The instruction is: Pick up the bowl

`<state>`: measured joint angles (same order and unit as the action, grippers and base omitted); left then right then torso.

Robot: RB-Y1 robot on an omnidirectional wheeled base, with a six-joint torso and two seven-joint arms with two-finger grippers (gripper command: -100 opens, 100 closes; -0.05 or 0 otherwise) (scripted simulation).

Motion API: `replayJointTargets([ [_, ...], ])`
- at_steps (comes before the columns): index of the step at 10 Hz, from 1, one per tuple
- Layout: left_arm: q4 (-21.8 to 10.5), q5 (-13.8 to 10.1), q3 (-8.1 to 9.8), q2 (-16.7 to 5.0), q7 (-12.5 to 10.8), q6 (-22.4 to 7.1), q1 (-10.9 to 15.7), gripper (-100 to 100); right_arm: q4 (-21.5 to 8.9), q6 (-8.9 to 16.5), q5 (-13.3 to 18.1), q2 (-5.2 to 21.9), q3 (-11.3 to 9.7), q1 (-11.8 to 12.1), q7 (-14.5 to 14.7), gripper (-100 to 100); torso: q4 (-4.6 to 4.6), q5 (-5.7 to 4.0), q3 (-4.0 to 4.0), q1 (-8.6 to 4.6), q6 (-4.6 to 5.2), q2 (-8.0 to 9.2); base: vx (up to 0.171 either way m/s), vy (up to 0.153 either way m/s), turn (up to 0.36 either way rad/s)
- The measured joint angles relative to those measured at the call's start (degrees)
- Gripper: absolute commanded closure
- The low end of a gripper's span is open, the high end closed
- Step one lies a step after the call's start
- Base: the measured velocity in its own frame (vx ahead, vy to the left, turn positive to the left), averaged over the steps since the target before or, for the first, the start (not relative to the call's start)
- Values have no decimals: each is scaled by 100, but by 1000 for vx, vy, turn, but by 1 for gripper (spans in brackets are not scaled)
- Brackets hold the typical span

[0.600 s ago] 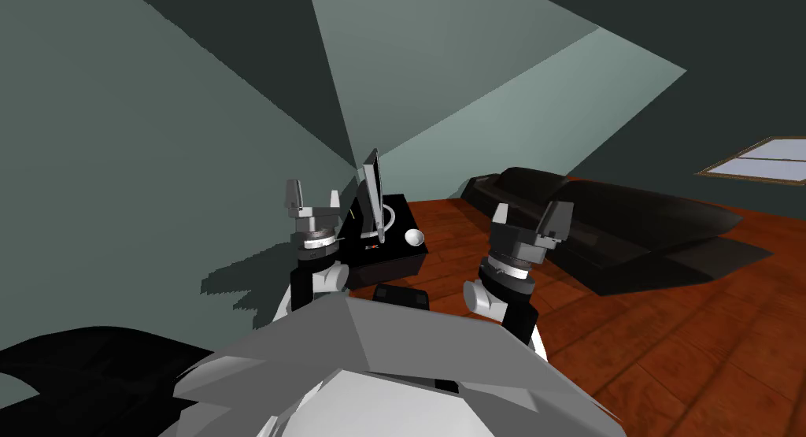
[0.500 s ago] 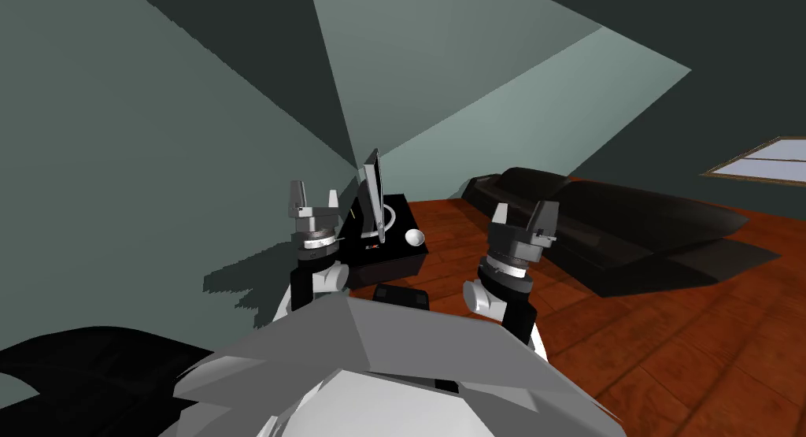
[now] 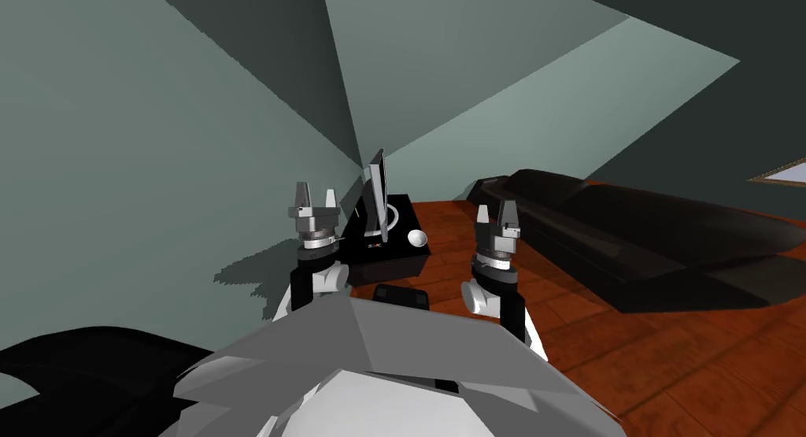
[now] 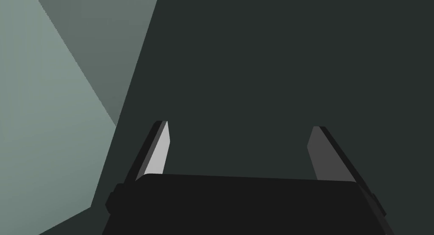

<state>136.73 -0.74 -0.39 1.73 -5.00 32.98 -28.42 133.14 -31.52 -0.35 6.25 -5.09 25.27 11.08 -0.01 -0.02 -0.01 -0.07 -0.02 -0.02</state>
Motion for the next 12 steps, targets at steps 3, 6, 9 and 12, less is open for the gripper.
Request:
replayJointTargets([
  [3, 0, 0, 0, 0, 0, 0, 0, 0, -246, 481, -68, 476, -239, -247, 410, -100, 0, 0, -1, 1, 0, -2, 2, -12, 148],
  [6, 0, 0, 0, 0, 0, 0, 0, 0, -464, 886, -125, 853, -428, -442, 730, -100, 0, 1, -1, 4, 0, -2, 2, -6, 156],
  [9, 0, 0, 0, 0, 0, 0, 0, 0, -689, 1382, -180, 1235, -673, -605, 1080, -100, -1, 1, -1, 5, 1, -2, 0, -4, 241],
  [12, 0, 0, 0, 0, 0, 0, 0, 0, -1012, 1856, -295, 1709, -897, -783, 1430, -100, -1, 1, -1, 5, 2, -2, 2, -5, 136],
])
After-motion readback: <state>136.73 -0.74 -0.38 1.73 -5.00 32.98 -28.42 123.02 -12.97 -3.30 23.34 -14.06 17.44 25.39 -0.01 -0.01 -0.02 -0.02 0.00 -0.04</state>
